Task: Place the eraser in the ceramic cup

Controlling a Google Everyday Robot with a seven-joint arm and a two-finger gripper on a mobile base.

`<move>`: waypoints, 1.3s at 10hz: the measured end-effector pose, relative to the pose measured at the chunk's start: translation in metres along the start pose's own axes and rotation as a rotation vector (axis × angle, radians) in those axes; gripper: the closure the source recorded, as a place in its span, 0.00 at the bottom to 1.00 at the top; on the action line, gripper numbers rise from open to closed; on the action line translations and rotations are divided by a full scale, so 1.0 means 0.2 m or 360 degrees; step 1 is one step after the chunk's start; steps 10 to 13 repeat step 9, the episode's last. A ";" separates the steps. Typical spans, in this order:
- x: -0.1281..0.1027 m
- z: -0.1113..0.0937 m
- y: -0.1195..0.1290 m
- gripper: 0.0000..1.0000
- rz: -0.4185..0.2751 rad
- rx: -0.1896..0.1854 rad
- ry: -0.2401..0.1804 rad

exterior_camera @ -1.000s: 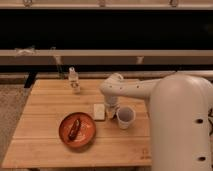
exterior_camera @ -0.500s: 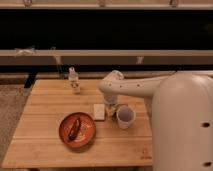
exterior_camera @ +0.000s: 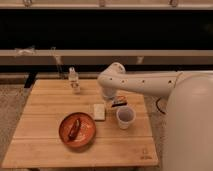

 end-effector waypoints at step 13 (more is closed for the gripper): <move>-0.37 -0.50 0.02 1.00 -0.0106 0.0172 -0.0185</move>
